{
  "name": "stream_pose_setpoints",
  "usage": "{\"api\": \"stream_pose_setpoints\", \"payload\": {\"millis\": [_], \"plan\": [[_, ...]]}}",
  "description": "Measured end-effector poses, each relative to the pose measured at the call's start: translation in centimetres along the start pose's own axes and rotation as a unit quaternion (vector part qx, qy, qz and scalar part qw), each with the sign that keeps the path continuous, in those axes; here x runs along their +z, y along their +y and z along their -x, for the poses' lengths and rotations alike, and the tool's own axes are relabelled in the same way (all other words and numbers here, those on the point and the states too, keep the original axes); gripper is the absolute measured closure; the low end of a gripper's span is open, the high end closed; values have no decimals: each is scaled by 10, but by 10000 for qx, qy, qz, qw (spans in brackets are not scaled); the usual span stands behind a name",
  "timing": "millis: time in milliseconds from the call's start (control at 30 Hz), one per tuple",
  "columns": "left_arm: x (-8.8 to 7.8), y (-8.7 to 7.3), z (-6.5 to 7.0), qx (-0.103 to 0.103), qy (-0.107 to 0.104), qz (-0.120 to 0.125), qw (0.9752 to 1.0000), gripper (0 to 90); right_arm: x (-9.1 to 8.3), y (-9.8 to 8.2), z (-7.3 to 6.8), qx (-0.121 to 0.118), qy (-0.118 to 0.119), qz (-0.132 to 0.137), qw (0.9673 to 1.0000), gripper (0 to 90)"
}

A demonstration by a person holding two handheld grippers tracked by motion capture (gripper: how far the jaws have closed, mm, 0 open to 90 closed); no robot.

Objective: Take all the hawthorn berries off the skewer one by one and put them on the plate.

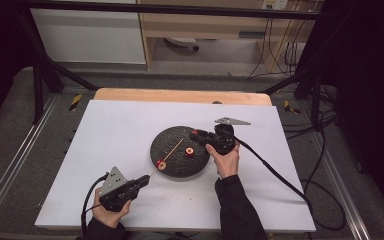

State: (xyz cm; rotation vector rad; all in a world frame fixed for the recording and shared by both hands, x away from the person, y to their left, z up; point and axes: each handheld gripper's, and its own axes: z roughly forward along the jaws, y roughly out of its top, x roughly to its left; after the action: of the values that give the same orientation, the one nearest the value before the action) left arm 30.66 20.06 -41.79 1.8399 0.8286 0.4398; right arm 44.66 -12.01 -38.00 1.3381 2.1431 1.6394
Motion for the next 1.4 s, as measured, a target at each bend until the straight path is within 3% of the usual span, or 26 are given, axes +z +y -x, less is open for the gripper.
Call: {"api": "stream_pose_setpoints", "payload": {"millis": [467,667,933,1167,1267,1400], "plan": [[2,0,0,-25,-4,-52,10000,884,24,-56,8,45,-49,-783,9969,598],[3,-1,0,-19,-9,-76,10000,884,27,-66,8,0,-108,-949,9954,582],[4,-1,0,-24,-14,-91,10000,884,10,-57,-2,-158,-6,-664,9977,470],[6,-1,1,2,-16,-126,9999,884,-9,-53,-16,-293,194,-330,9988,247],[6,-1,1,4,-6,-135,9999,884,-14,-54,-21,-280,381,-296,9984,154],[7,-1,1,-6,-7,-143,9999,884,-17,-55,-26,-302,433,-285,9982,84]]}}
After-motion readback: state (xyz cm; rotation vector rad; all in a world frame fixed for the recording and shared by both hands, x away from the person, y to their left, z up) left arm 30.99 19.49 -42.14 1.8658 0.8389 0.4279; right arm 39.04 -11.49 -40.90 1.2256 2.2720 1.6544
